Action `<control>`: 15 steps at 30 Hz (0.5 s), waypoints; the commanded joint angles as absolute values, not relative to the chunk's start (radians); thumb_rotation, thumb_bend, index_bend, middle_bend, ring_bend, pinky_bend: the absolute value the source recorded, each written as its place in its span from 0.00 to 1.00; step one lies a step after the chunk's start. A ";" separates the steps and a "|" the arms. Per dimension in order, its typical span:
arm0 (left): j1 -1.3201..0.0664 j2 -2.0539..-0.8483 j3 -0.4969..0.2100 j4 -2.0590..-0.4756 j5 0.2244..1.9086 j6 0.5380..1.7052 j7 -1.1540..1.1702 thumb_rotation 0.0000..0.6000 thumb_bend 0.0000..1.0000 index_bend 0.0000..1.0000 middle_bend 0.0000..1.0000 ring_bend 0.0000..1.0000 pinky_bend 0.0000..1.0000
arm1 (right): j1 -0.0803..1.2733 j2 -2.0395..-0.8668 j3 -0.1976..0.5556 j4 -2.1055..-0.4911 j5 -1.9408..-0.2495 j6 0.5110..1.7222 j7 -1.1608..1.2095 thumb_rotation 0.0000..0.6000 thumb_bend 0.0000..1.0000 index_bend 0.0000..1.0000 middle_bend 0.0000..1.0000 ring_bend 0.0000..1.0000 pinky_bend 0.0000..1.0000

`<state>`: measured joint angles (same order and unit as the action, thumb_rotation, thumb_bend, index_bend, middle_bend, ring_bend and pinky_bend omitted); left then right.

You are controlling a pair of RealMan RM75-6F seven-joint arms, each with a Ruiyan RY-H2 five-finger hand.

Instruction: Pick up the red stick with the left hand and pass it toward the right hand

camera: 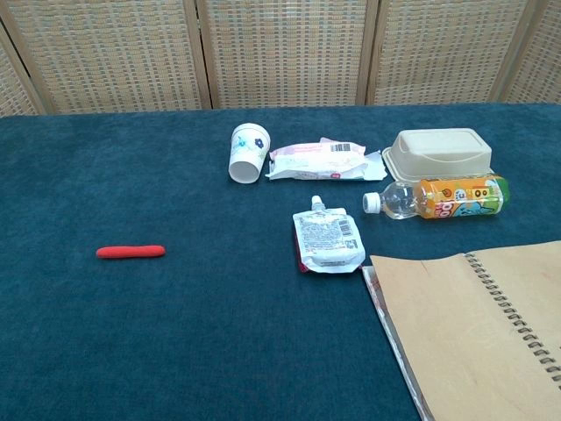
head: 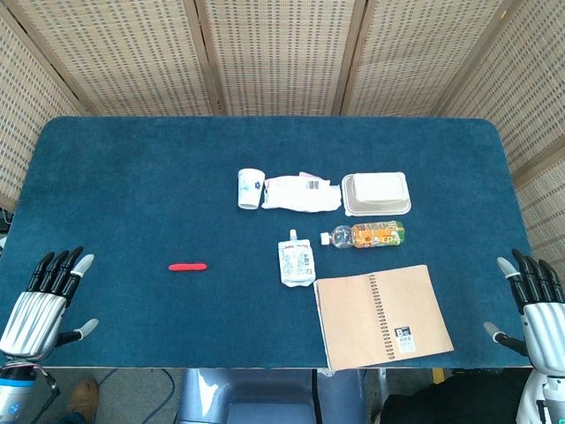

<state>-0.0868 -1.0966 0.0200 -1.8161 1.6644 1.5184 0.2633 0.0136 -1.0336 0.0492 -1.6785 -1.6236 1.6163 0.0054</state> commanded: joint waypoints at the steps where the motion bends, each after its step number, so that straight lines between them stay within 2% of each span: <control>1: -0.086 -1.095 0.020 -1.816 1.666 1.520 0.261 1.00 0.00 0.00 0.00 0.00 0.00 | 0.014 -1.034 0.050 -1.679 -1.623 1.616 0.005 1.00 0.00 0.00 0.00 0.00 0.00; 6: -0.096 -1.099 0.015 -1.809 1.649 1.498 0.251 1.00 0.00 0.00 0.00 0.00 0.00 | 0.015 -1.035 0.049 -1.682 -1.621 1.610 0.005 1.00 0.00 0.00 0.00 0.00 0.00; 10: -0.147 -1.128 -0.014 -1.776 1.595 1.413 0.218 1.00 0.00 0.00 0.00 0.00 0.00 | 0.018 -1.037 0.050 -1.686 -1.623 1.610 0.002 1.00 0.00 0.00 0.00 0.00 0.00; 12: -0.198 -1.167 -0.048 -1.728 1.540 1.337 0.192 1.00 0.02 0.08 0.00 0.00 0.00 | 0.019 -1.038 0.052 -1.686 -1.617 1.606 0.005 1.00 0.00 0.00 0.00 0.00 0.00; 15: -0.284 -1.240 -0.096 -1.629 1.450 1.201 0.173 1.00 0.10 0.30 0.00 0.00 0.00 | 0.024 -1.039 0.055 -1.680 -1.605 1.593 0.015 1.00 0.00 0.00 0.00 0.00 0.00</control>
<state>-0.2014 -1.1699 -0.0439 -1.7187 1.5352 1.3160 0.2046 0.0222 -1.0389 0.0537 -1.6813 -1.6066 1.5957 0.0124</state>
